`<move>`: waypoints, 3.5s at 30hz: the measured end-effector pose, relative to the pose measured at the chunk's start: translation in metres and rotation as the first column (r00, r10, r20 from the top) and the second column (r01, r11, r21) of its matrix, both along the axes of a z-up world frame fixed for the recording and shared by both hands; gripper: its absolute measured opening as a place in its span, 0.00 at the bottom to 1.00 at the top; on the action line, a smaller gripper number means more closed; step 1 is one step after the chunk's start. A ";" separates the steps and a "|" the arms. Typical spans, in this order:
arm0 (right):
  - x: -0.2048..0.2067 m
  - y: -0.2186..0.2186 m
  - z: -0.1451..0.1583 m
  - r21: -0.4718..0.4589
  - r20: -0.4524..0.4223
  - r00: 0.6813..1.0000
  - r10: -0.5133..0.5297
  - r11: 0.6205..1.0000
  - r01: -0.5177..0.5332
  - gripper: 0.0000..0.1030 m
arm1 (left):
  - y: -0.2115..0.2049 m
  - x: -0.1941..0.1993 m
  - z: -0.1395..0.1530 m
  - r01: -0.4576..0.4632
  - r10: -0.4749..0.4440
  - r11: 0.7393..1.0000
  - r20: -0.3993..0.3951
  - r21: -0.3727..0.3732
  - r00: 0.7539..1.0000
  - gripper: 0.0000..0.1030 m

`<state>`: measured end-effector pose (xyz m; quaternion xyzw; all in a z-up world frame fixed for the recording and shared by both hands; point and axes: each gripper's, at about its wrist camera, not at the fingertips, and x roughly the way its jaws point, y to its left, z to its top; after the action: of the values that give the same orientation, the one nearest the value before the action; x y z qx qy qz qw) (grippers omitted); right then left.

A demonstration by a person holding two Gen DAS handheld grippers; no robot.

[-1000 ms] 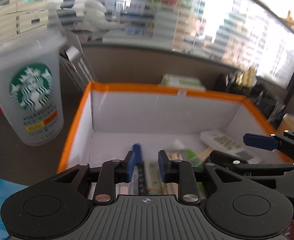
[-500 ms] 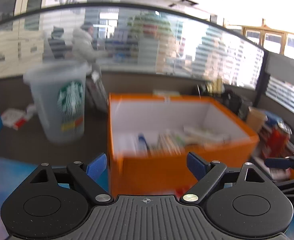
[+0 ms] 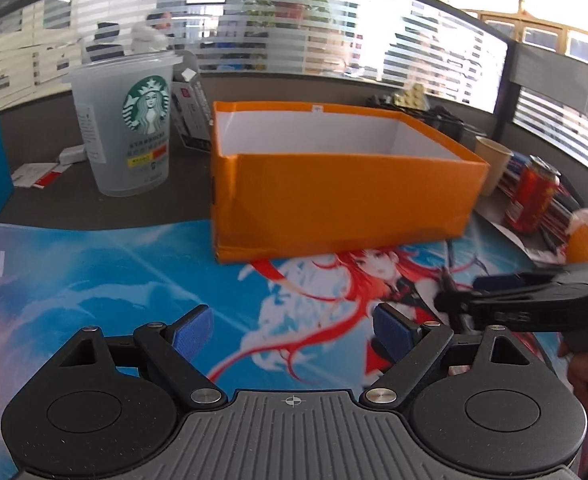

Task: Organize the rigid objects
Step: 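Withdraw both grippers from the box back toward the mat, then move left gripper to the red stick while right gripper approaches the black pen, then close left gripper on the red stick while right gripper grasps the black pen, then lift and carry the red stick and black pen over the orange box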

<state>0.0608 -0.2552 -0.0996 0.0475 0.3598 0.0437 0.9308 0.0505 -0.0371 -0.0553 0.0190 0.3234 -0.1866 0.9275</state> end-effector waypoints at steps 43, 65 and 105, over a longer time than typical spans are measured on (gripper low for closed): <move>-0.038 -0.044 -0.009 -0.139 0.082 0.997 -0.010 0.990 0.021 0.24 | -0.106 -0.065 -0.049 0.120 -0.125 0.988 0.052 0.093 0.991 0.66; -0.041 -0.034 -0.010 -0.159 0.122 0.993 0.009 0.987 0.010 0.14 | -0.070 -0.039 -0.025 0.015 -0.015 1.000 0.111 0.002 0.994 0.16; -0.004 -0.039 0.080 0.067 0.264 0.964 0.041 0.996 -0.061 0.13 | -0.037 0.035 0.071 -0.059 0.074 0.994 0.188 -0.087 0.979 0.16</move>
<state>0.0564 -0.2947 -0.0194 0.0668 0.2328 0.0869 0.9663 0.0854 -0.0741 0.0159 -0.0118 0.2254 -0.1658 0.9600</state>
